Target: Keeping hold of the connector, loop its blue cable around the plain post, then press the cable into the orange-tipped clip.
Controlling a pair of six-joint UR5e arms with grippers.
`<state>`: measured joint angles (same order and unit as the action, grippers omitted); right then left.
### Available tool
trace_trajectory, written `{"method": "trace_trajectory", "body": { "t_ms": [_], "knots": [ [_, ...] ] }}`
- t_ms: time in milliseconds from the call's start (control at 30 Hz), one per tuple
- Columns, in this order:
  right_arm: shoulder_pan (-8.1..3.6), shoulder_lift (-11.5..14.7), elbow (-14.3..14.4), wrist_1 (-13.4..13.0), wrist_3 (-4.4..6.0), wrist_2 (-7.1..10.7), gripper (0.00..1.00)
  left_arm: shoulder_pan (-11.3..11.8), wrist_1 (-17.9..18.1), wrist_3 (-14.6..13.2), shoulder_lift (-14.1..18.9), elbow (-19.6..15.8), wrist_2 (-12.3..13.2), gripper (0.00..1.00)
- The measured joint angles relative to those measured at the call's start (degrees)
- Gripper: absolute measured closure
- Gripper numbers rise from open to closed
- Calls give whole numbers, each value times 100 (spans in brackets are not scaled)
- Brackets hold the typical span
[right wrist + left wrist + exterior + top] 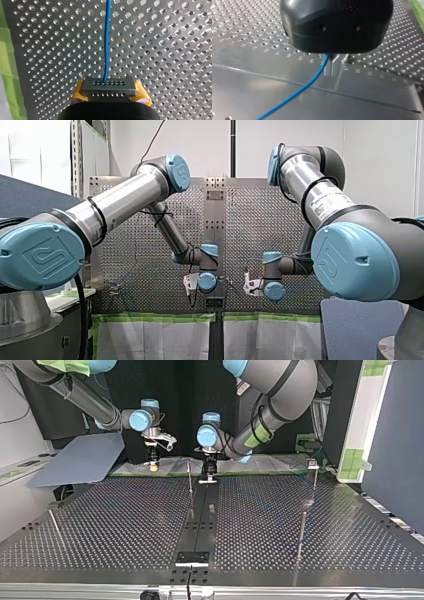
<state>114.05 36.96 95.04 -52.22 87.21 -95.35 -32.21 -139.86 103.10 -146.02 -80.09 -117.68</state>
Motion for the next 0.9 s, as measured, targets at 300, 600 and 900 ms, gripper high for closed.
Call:
{"method": "trace_trajectory", "body": {
  "t_ms": [300, 600, 900],
  "knots": [
    [-113, -1, -295, 262, 18, 123, 100, 73, -401, -34, 0, 257, 16, 100],
    [-296, -4, -480, 434, 38, 282, 100, 196, -702, -79, 0, 390, -7, 100],
    [-493, -6, -588, 579, 100, 449, 100, 254, -741, -106, 0, 393, -41, 100]
  ]
}}
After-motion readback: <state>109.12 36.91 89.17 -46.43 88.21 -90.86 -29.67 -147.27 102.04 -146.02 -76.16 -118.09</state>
